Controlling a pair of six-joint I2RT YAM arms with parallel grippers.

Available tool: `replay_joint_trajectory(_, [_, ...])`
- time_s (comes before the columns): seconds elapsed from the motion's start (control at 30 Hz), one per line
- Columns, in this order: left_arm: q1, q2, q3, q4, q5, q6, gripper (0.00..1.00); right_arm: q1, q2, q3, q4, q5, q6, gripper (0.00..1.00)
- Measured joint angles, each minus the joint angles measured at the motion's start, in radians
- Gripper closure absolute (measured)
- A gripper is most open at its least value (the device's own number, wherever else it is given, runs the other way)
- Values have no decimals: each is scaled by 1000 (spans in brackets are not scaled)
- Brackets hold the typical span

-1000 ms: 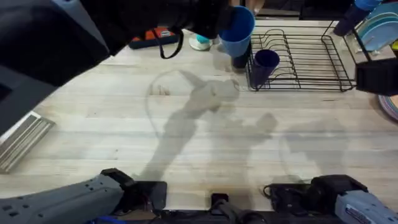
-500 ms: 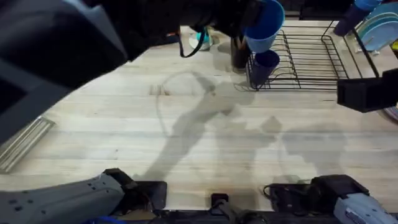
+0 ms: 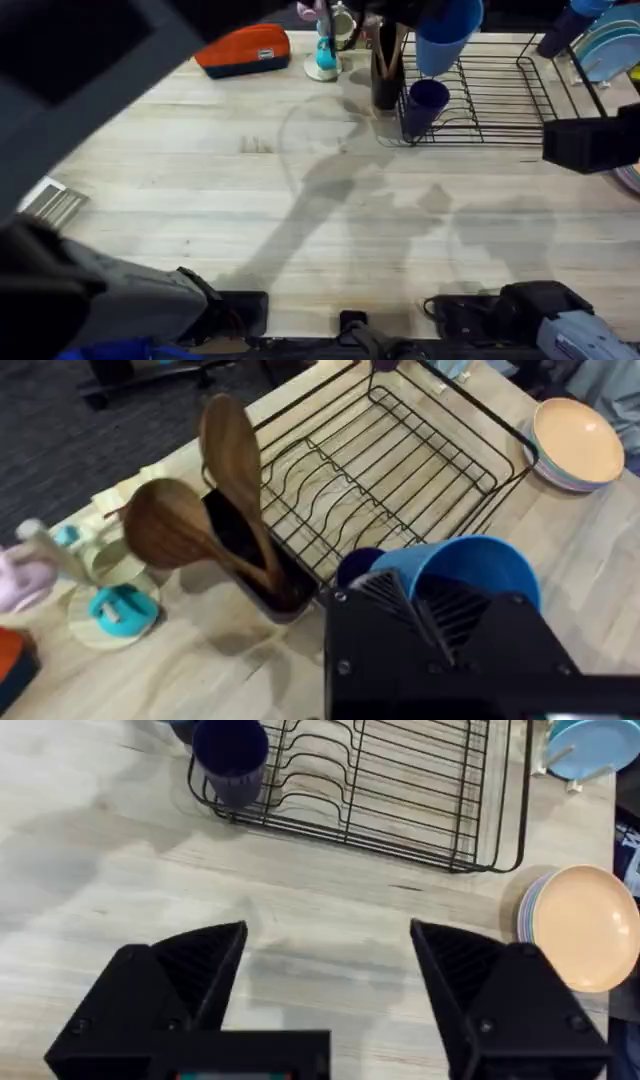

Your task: Pick up the cup on the table and put them onto the rack.

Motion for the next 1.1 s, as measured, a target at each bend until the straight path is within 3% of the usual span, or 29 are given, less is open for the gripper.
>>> replay_joint_trajectory(0.27, [-40,105,7,24,0,17,961,0,0,0,0,0,2,10])
replay_joint_trajectory(1.1, [-42,183,7,102,-11,24,961,0,0,0,0,0,-2,9])
